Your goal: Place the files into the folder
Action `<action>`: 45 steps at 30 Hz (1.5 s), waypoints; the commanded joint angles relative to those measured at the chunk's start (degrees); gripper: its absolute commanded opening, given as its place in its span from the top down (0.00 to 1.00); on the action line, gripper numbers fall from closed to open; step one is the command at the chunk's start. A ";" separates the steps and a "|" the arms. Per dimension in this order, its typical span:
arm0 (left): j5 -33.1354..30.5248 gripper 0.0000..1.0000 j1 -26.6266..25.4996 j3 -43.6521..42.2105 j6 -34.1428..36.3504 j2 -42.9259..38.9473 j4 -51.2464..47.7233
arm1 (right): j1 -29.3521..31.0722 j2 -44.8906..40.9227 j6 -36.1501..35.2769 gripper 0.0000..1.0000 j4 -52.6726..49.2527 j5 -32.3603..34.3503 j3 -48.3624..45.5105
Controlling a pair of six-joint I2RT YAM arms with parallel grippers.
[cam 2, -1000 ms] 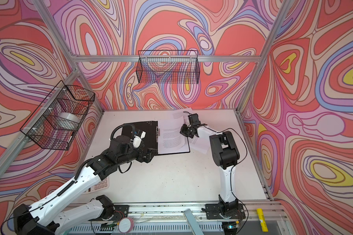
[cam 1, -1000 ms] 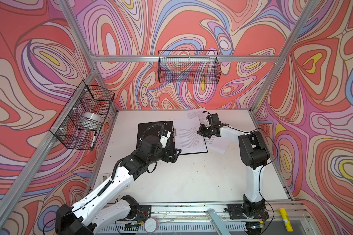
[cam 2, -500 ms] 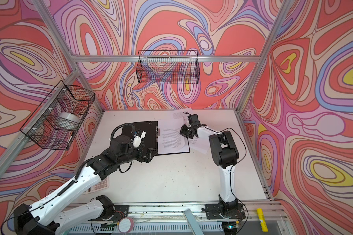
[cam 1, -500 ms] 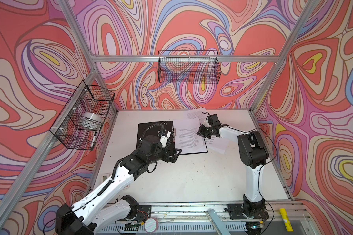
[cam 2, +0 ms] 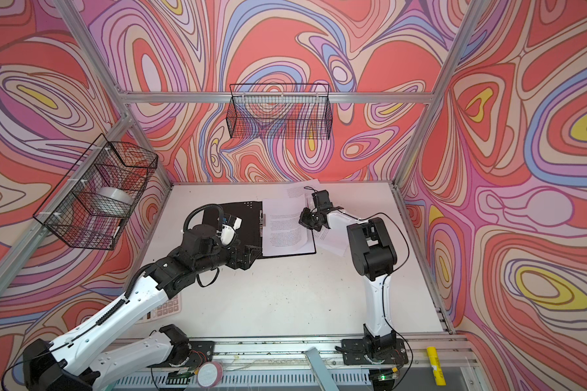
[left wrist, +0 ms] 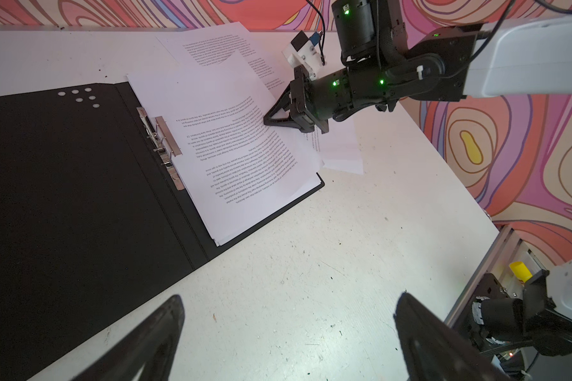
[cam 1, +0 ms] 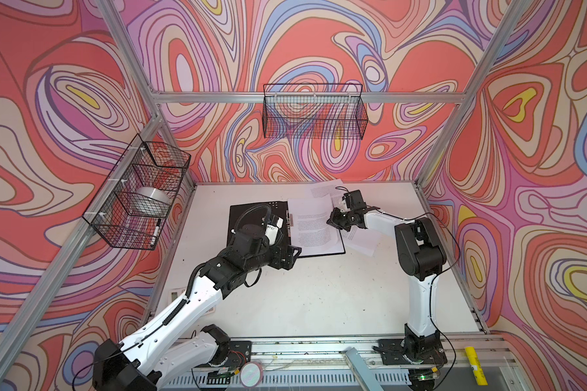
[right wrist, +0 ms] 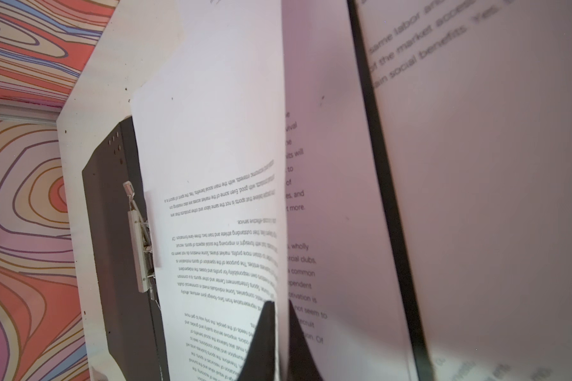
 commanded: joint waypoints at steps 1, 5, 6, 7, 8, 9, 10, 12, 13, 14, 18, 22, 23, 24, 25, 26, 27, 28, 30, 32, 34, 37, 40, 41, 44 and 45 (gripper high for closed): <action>0.66 0.00 0.42 -0.15 -0.22 0.41 1.32 | 0.38 1.22 -0.44 0.84 -0.28 0.36 1.00; 0.66 0.00 0.51 -0.23 -0.33 0.45 1.29 | 0.39 1.53 -0.73 0.70 -1.32 1.13 1.69; 0.66 0.00 0.51 -0.22 -0.33 0.49 1.25 | 0.37 1.55 -0.87 0.67 -1.55 1.33 1.87; 0.75 0.00 0.51 -0.15 -0.36 0.58 1.36 | 0.37 1.64 -0.94 0.66 -1.91 1.63 2.11; 0.75 0.00 0.59 -0.15 -0.42 0.55 1.32 | 0.37 1.81 -1.07 0.65 -2.48 1.96 2.51; 0.75 0.00 0.58 -0.21 -0.42 0.57 1.33 | 0.42 2.07 -1.27 0.64 -2.94 2.22 2.94; 0.86 0.00 0.60 -0.20 -0.42 0.58 1.30 | 0.42 2.19 -1.37 0.64 -3.28 2.38 3.30; 0.79 0.00 0.68 -0.23 -0.35 0.56 1.32 | 0.39 2.60 -1.80 0.61 -4.66 3.19 4.35; 0.84 0.00 0.69 -0.23 -0.42 0.57 1.32 | 0.36 2.86 -2.00 0.60 -5.37 3.64 4.87; 0.92 0.00 0.68 -0.20 -0.51 0.58 1.38 | 0.41 3.20 -2.10 0.59 -6.03 3.99 5.38; 1.03 0.00 0.77 -0.16 -0.51 0.58 1.41 | 0.36 4.18 -2.34 0.57 -8.88 6.04 7.24; 1.18 0.00 0.95 -0.19 -0.62 0.65 1.48 | 0.41 4.19 -2.74 0.54 -10.14 7.43 7.92; 1.17 0.00 0.95 -0.15 -0.68 0.73 1.49 | 0.43 4.16 -2.90 0.53 -10.50 7.81 8.12; 1.29 0.00 1.04 -0.18 -0.77 0.76 1.50 | 0.41 4.18 -3.10 0.52 -10.88 8.13 8.37; 1.40 0.00 1.04 -0.10 -0.77 0.75 1.50 | 0.37 4.17 -3.30 0.51 -11.07 8.30 8.47; 1.46 0.00 1.10 -0.12 -0.77 0.74 1.50 | 0.38 4.16 -3.45 0.50 -11.24 8.54 8.64; 1.46 0.00 1.12 -0.09 -0.90 0.75 1.42 | 0.36 4.03 -3.76 0.47 -11.58 8.80 8.81; 1.37 0.00 1.19 -0.05 -1.02 0.75 1.42 | 0.36 3.97 -4.02 0.44 -11.82 9.17 8.96; 0.90 0.00 1.30 0.26 -1.44 1.05 0.79 | 0.38 3.46 -4.53 0.35 -12.22 10.16 9.09; 0.47 0.00 1.47 0.99 -1.67 1.54 -0.39 | 0.39 2.64 -5.00 0.26 -12.32 10.90 8.83; -0.54 0.00 1.56 1.87 -2.02 2.42 -1.79 | 0.36 1.37 -5.55 0.20 -12.15 11.31 8.41; -2.84 0.00 1.76 3.54 -2.35 3.73 -4.37 | 0.41 -1.28 -6.04 0.17 -12.23 11.78 7.52; -6.33 0.00 1.77 5.93 -2.99 5.64 -8.24 | 0.37 -5.77 -6.07 0.14 -12.21 13.18 5.47; -7.86 0.00 1.79 7.06 -3.13 6.75 -9.75 | 0.37 -8.39 -6.07 0.13 -12.04 13.59 4.00; -10.70 0.00 1.83 10.27 -3.79 10.17 -13.54 | 0.37 -14.36 -5.66 0.10 -10.70 13.38 -1.07; -10.79 0.00 1.78 10.73 -4.55 11.16 -13.83 | 0.36 -15.89 -5.70 0.10 -11.09 13.13 -2.16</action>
